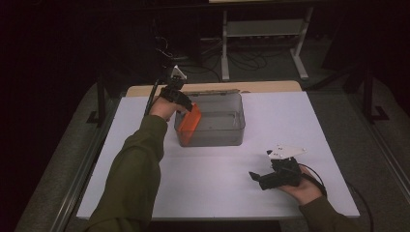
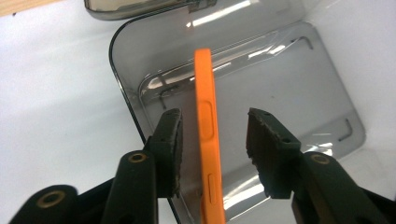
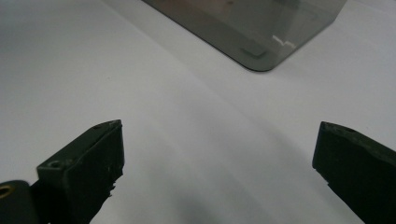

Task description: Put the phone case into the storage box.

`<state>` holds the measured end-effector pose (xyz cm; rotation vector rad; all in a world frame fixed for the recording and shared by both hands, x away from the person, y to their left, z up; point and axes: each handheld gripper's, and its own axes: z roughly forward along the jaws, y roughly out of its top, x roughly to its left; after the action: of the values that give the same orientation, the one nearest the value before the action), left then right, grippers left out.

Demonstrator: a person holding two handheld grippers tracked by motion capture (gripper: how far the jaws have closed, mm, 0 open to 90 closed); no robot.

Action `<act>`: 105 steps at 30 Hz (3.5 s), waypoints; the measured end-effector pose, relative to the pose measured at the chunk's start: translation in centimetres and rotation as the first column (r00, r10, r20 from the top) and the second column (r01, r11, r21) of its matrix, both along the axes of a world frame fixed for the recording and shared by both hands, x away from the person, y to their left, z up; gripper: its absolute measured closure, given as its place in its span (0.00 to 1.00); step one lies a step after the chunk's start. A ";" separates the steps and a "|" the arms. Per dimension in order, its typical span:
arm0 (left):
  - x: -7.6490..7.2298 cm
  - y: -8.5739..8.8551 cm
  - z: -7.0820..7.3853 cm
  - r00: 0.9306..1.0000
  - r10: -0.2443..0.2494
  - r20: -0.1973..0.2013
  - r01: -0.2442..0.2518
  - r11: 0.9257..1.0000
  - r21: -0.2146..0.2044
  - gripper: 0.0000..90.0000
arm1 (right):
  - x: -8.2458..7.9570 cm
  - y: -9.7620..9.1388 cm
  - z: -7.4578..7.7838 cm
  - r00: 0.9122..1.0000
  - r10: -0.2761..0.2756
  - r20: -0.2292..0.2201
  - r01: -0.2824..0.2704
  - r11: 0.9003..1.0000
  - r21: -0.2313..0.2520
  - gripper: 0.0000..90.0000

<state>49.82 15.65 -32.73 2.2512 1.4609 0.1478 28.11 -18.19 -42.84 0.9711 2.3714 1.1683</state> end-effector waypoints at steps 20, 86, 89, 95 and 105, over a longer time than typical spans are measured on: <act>-1.3 1.1 0.7 0.968 -0.198 0.151 0.210 0.976 -0.063 0.25 | 0.0 0.0 -0.2 1.000 -0.002 -0.011 0.002 1.000 -0.012 0.02; -14.6 8.4 -4.9 0.818 -0.360 0.449 0.445 0.890 -0.097 0.00 | 0.2 0.2 -0.5 1.000 -0.005 -0.014 0.005 0.999 -0.038 0.02; -15.4 8.7 -5.6 0.818 -0.358 0.450 0.443 0.891 -0.096 0.00 | 0.2 0.2 -0.5 1.000 -0.005 -0.012 0.005 0.999 -0.038 0.02; -16.8 9.3 -6.8 0.818 -0.346 0.459 0.435 0.895 -0.102 0.00 | 0.2 0.2 -0.5 1.000 -0.005 -0.012 0.005 0.999 -0.038 0.02; -19.2 10.2 -9.3 0.818 -0.328 0.473 0.418 0.903 -0.097 0.00 | 0.2 0.2 -0.5 1.000 -0.006 -0.013 0.006 0.999 -0.039 0.02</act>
<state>30.58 25.86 -42.04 2.1088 0.7388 0.3533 28.32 -18.03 -43.35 0.9752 2.3905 1.1127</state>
